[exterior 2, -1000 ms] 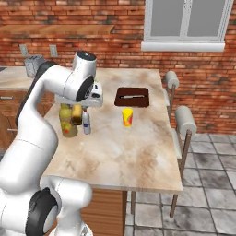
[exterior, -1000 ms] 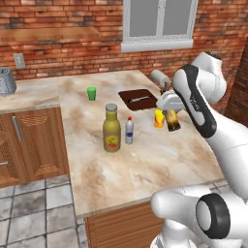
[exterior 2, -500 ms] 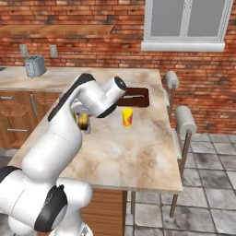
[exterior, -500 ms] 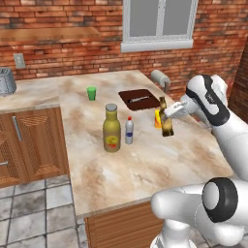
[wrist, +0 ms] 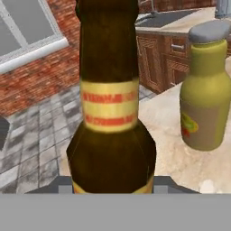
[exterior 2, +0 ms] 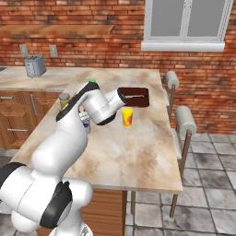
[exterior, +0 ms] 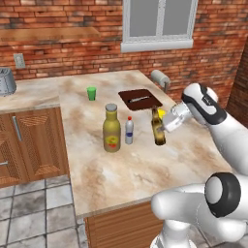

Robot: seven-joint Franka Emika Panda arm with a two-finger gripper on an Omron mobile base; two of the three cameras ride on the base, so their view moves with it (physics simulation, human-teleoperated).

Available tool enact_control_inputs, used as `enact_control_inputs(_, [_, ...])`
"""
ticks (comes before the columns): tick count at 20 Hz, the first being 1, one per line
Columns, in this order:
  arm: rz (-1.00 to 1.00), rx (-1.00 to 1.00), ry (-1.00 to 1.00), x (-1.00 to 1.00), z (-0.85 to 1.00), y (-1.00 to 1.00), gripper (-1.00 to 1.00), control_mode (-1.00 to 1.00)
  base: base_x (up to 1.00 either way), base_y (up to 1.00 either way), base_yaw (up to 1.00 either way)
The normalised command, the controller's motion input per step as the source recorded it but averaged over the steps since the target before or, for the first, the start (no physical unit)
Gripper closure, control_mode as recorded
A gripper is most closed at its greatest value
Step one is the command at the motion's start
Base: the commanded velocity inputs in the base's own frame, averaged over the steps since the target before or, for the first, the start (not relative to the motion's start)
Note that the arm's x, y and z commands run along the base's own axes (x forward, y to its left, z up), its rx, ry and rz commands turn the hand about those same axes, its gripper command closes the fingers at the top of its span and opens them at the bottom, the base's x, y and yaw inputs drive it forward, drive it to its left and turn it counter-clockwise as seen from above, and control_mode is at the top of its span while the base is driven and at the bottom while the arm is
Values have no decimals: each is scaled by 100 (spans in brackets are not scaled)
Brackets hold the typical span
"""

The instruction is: Place the drinks on the dining counter in a tight cluster.

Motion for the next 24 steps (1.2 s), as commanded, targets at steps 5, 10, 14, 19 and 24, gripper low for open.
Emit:
enact_control_inputs(5, [18,16,-18,8,-35,24,100,-100,0,0,0])
enact_control_inputs(10, [0,21,-19,0,-12,3,100,-100,0,0,0])
enact_control_inputs(14, [-23,10,3,4,0,1,100,-100,0,0,0])
enact_control_inputs(19, [-11,-5,27,51,-3,14,100,-100,0,0,0])
enact_control_inputs(24, [-6,0,12,28,-57,21,100,-100,0,0,0])
